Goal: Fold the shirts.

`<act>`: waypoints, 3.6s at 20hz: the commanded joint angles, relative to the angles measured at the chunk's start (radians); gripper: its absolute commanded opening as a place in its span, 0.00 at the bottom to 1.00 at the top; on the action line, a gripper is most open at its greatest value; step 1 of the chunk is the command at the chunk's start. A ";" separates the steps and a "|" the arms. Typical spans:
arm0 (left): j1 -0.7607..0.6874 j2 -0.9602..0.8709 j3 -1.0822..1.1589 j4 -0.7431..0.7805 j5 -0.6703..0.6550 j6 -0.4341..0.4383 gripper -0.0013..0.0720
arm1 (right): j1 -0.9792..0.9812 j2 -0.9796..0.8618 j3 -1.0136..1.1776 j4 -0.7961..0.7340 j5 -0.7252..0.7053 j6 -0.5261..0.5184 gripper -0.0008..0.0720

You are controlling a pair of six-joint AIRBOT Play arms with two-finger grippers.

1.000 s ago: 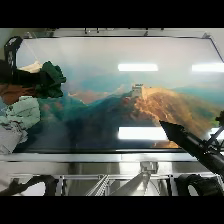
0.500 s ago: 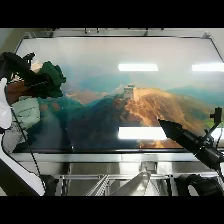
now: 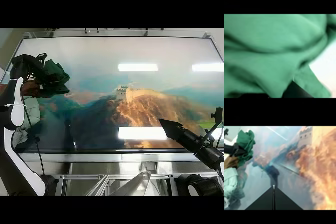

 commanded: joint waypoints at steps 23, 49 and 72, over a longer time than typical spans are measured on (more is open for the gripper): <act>-0.331 0.507 -0.403 -0.457 0.306 0.113 0.99 | -0.527 -0.596 0.341 -0.165 0.673 -0.226 0.59; -0.358 0.086 -0.058 -0.747 0.204 0.126 0.04 | -0.317 -1.122 0.534 0.426 0.888 -0.681 0.04; -0.162 1.093 -0.797 -0.735 0.124 0.180 0.04 | -0.760 -0.302 0.491 0.403 0.701 -0.351 0.05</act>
